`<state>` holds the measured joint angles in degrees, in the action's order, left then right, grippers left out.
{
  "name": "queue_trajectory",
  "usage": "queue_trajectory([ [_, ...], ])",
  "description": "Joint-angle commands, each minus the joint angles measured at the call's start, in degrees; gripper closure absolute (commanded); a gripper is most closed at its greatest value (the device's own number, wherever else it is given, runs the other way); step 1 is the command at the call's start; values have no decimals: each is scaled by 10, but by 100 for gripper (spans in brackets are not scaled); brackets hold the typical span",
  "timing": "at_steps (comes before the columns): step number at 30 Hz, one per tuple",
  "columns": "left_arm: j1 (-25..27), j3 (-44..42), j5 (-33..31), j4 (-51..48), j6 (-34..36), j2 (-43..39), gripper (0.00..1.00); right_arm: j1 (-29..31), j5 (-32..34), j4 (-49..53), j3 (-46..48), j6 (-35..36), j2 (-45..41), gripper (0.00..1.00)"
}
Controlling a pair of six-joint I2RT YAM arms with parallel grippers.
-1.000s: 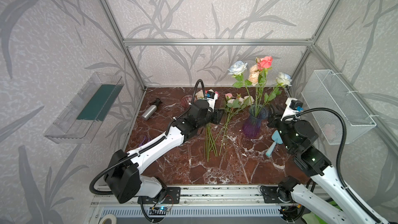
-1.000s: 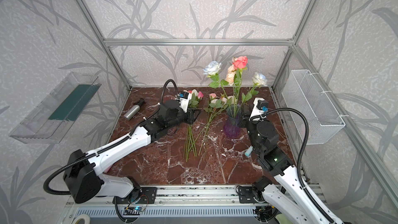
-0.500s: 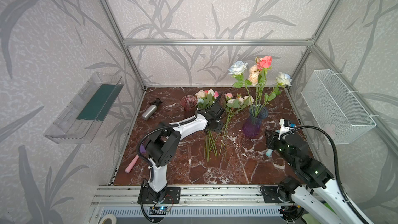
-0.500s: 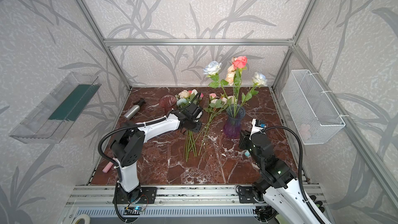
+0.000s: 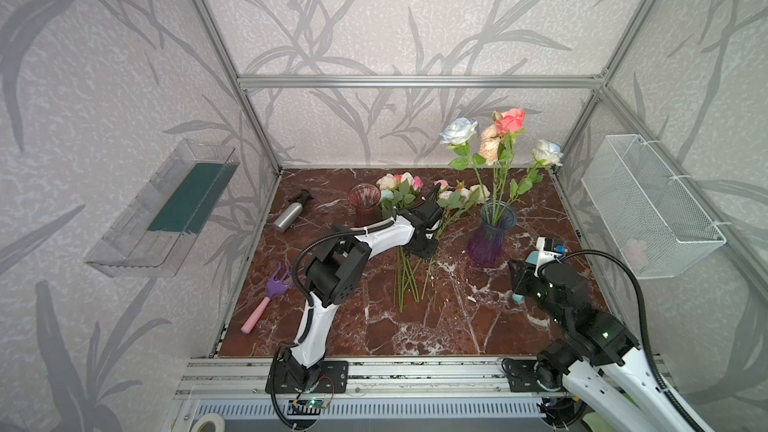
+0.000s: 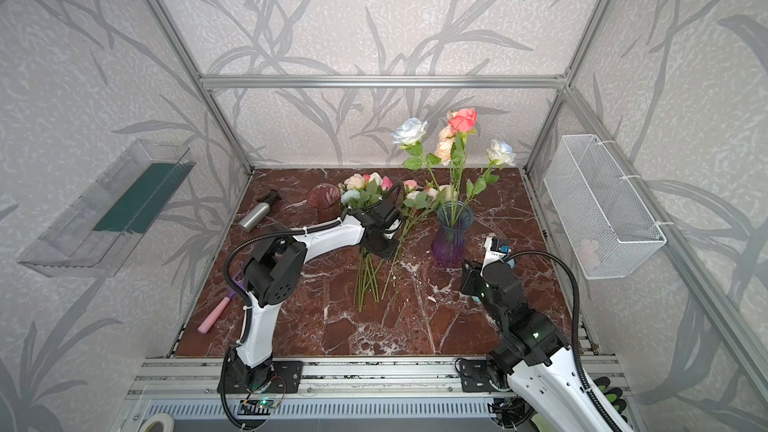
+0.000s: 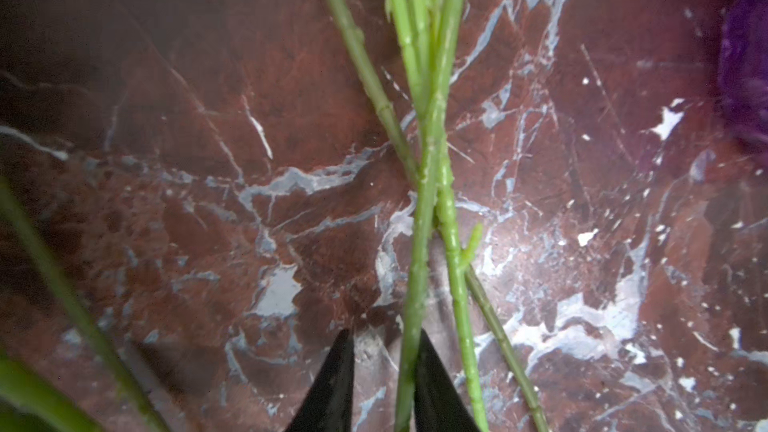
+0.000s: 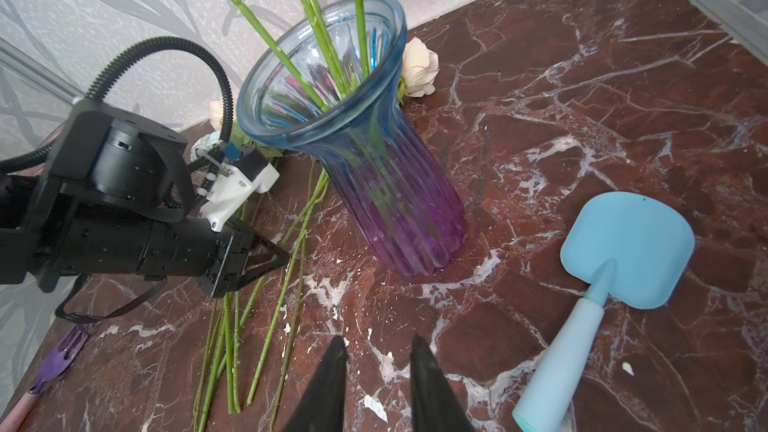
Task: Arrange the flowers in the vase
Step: 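Withdraw the right gripper while the left gripper grasps a rose stem in the bunch, then lift the pale pink rose upward out of the bunch with the left gripper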
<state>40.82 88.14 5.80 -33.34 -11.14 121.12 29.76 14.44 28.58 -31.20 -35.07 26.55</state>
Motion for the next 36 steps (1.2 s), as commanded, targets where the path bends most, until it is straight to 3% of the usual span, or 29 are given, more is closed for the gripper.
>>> queue_trajectory([
  [1, 1, 21, 8, -20, -3, 1, 83, -3, 0, 7, 0, 11, -8, 72],
  [11, 1, 30, 12, 11, -70, -76, 100, -4, 7, 14, -10, 34, -32, 72],
  [22, -2, -49, -28, 61, -167, -213, 100, -4, -3, 32, -38, 40, -43, 71],
  [29, -14, -183, -61, 149, -263, -360, 100, -4, -22, 39, -58, 37, -40, 70],
  [34, -16, -229, -107, 183, -263, -480, 100, -4, -59, 31, -85, 64, -25, 65],
  [36, -16, -258, -118, 221, -240, -531, 100, -4, -97, 16, -104, 81, -12, 57],
])
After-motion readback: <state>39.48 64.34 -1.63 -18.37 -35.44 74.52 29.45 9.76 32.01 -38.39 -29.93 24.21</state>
